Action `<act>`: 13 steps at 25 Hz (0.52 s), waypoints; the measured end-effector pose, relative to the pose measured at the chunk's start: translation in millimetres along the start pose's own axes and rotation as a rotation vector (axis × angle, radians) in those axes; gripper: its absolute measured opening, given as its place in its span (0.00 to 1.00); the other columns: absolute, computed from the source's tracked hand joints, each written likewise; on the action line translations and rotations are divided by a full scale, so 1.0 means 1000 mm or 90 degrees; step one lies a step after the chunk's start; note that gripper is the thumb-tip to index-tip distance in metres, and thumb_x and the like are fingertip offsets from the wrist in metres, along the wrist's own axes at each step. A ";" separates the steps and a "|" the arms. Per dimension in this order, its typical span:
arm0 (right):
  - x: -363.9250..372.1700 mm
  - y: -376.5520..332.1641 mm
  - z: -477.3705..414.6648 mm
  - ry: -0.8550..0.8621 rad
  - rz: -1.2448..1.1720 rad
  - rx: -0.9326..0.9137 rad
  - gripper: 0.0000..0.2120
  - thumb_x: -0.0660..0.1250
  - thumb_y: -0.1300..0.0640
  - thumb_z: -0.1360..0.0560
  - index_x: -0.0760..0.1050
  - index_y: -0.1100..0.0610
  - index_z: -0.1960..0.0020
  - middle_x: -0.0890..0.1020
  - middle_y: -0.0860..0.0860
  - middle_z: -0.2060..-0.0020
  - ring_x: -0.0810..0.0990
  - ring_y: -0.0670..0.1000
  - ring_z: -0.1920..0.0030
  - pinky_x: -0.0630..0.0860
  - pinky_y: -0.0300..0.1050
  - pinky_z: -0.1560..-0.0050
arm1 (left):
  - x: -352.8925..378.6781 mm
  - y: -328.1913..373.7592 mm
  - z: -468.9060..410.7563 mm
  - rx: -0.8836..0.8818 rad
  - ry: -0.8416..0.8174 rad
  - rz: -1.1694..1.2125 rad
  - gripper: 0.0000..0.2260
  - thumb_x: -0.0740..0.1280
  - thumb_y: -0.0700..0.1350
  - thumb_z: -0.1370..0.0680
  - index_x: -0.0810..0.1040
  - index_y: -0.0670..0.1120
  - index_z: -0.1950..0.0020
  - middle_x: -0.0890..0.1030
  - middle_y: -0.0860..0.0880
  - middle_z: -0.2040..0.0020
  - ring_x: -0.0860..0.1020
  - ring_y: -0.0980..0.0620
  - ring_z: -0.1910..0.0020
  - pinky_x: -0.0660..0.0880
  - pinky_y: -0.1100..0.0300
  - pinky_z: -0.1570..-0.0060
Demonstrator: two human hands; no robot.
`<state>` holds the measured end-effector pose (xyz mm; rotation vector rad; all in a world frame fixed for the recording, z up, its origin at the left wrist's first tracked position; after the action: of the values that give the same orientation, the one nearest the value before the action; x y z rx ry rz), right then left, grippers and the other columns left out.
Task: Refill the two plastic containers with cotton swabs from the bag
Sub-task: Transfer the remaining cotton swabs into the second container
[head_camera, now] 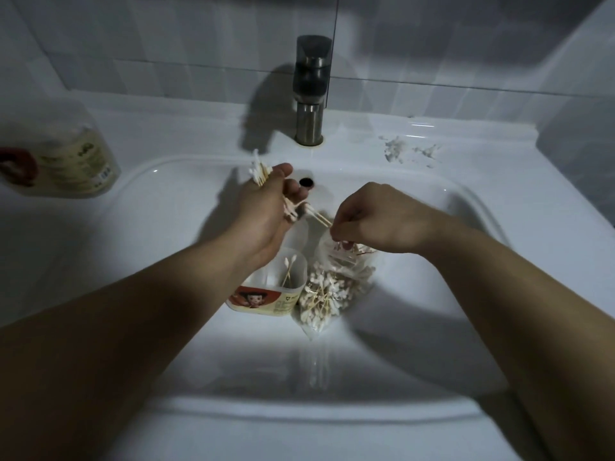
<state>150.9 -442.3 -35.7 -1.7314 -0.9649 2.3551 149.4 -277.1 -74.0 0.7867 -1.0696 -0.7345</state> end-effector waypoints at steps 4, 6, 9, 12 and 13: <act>-0.002 0.002 -0.003 0.091 -0.077 0.001 0.09 0.70 0.51 0.24 0.84 0.51 0.61 0.85 0.42 0.68 0.83 0.44 0.64 0.78 0.42 0.61 | -0.005 -0.003 0.000 0.057 0.006 -0.268 0.08 0.62 0.49 0.16 0.76 0.47 0.51 0.68 0.51 0.70 0.66 0.54 0.73 0.67 0.58 0.66; 0.002 -0.001 -0.003 0.096 -0.105 -0.018 0.09 0.70 0.51 0.23 0.84 0.51 0.60 0.85 0.42 0.69 0.82 0.44 0.68 0.76 0.38 0.65 | 0.001 -0.010 0.008 0.039 -0.086 -0.332 0.12 0.65 0.53 0.17 0.77 0.45 0.53 0.72 0.49 0.69 0.70 0.52 0.72 0.69 0.57 0.66; 0.012 -0.005 -0.004 0.045 -0.066 -0.063 0.10 0.72 0.50 0.24 0.83 0.52 0.62 0.84 0.45 0.70 0.79 0.42 0.70 0.73 0.36 0.66 | 0.009 -0.015 0.020 0.001 -0.132 -0.335 0.14 0.61 0.49 0.15 0.79 0.44 0.54 0.82 0.43 0.61 0.81 0.47 0.61 0.79 0.53 0.56; 0.011 -0.002 -0.007 0.093 0.003 -0.061 0.15 0.79 0.42 0.33 0.78 0.51 0.61 0.80 0.44 0.68 0.77 0.41 0.67 0.70 0.36 0.64 | 0.008 -0.010 0.022 -0.035 -0.104 -0.282 0.13 0.59 0.49 0.14 0.78 0.44 0.52 0.84 0.47 0.62 0.82 0.48 0.58 0.79 0.52 0.52; 0.008 -0.001 -0.008 0.145 0.010 -0.080 0.20 0.81 0.41 0.37 0.77 0.51 0.55 0.79 0.43 0.61 0.76 0.42 0.62 0.71 0.38 0.60 | 0.008 -0.009 0.021 -0.048 -0.108 -0.261 0.13 0.59 0.49 0.14 0.78 0.44 0.49 0.85 0.48 0.63 0.83 0.50 0.60 0.79 0.54 0.55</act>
<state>154.6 -434.8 -43.9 -2.0044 -1.0835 2.0863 130.4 -292.1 -71.9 0.9028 -1.0355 -1.2003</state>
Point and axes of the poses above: each hand's wrist, its own z-axis away from the middle knuckle, its own x-axis out of the palm, y = z × x, the point moved 2 cm from there along -z, towards the middle knuckle
